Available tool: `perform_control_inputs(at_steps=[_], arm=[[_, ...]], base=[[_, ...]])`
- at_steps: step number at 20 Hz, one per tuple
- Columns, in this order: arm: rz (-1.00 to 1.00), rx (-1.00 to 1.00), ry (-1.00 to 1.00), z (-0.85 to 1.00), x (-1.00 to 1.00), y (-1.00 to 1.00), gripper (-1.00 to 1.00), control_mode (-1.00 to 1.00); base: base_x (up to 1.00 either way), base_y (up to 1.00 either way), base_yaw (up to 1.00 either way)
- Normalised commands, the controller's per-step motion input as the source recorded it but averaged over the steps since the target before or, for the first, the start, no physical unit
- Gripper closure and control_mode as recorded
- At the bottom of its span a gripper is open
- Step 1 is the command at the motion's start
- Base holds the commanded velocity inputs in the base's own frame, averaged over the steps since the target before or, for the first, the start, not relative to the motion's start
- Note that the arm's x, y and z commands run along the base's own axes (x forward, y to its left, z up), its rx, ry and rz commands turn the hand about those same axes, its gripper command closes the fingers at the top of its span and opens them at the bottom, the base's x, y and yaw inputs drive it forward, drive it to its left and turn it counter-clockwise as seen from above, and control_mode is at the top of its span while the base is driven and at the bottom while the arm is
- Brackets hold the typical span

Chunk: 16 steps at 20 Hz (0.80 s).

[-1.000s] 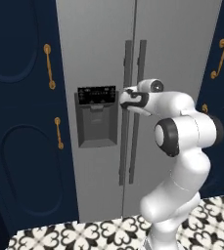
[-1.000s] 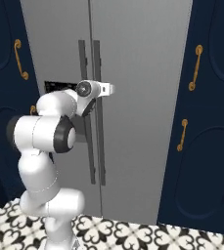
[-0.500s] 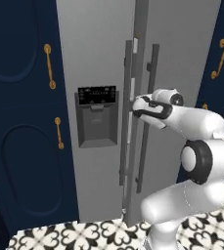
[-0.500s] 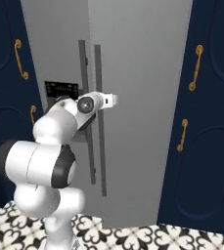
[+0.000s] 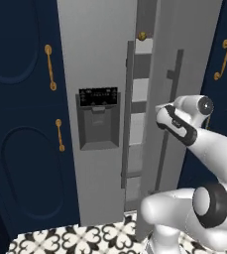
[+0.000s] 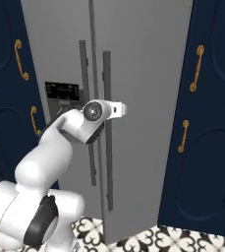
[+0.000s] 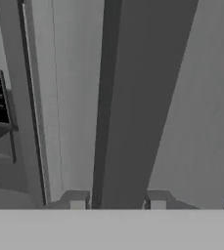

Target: Take the strawberry from the fridge and place it on top of the pancake, located on the dining counter.

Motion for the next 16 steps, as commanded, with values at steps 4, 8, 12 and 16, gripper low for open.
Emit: perform_control_inputs(at_steps=[4,8,12,16], arm=[[0.00,0.00,0.17,0.15,-0.73,-0.20,-1.00,-1.00],[0.00,-0.06,0.02,-0.12,-0.07,-0.01,-1.00,-1.00],[-0.02,0.00,-0.06,0.22,-0.94,0.00,-1.00,-1.00],[0.00,0.00,-0.02,0.44,-0.69,-0.29,-1.00,-1.00]], base=[[0.00,0.00,0.00],[0.00,0.00,0.00],[0.00,0.00,0.00],[0.00,0.00,0.00]])
